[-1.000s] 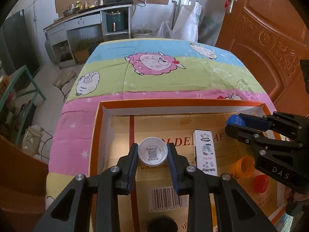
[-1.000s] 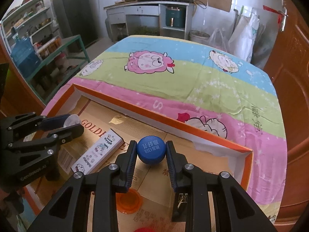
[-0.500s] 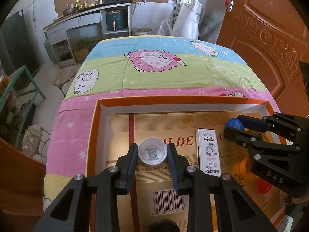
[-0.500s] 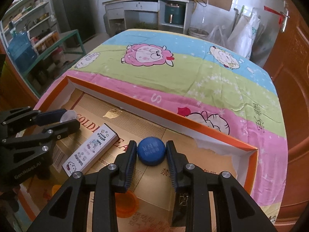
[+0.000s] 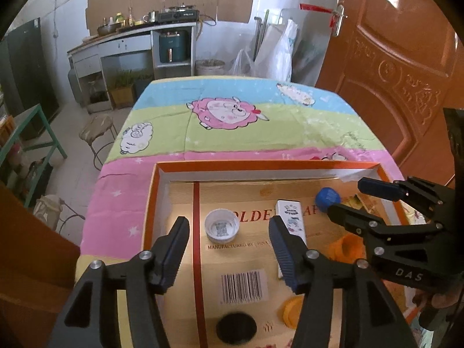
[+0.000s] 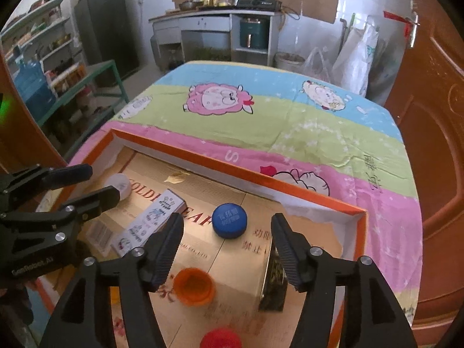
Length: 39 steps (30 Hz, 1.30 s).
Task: Organize rigid objects
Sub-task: 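Open both tools to drop the blue cap and white cup into the lid, then move both tools back toward the patterned tube and teal lighter on the cloth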
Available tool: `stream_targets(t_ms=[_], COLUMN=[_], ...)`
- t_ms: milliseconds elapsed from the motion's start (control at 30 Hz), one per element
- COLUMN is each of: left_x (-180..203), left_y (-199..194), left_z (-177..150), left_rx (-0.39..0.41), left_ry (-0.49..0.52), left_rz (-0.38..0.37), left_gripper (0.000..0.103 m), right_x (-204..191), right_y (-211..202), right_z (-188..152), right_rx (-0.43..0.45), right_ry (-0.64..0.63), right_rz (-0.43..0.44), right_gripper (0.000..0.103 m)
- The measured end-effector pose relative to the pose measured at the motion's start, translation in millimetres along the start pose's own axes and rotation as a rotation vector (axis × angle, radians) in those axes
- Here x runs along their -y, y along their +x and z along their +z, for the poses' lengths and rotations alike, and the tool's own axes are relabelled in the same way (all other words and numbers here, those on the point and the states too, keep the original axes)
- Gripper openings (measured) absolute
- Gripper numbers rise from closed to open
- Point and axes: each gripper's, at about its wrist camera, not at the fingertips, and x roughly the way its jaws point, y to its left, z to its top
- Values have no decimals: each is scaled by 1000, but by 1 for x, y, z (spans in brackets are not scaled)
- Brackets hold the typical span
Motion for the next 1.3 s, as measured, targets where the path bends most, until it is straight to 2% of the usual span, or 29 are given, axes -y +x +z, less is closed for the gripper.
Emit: stream_targets(t_ms=[67,133,333,467,833,1300], left_x=[0,-1,2,2,10,17], left_y=[-8,-18,-45,-64,-104,-134], left_z=[-3,-7,-19,-26,-49,-89], left_rx=[11,22,39,51,88,92], left_ry=[-6,-12,-21,-45,-35,-24], left_rz=[-5,-10,-22,-69,-66,-78], left_gripper=[57,57,57,57,57,57], right_x=[-1,-1,-6,-10,-25,-52], right_y=[-10,-22,-55,-71,-112,-145], right_z=[-4,-8,-25,-38,-74,-118], right_rx=[11,28,67,72,92,87], right_ry=[12,27,62,80,106,122], right_rz=[10,16,11,5,-26,-47], right_gripper=[67,74,74,74,74,74])
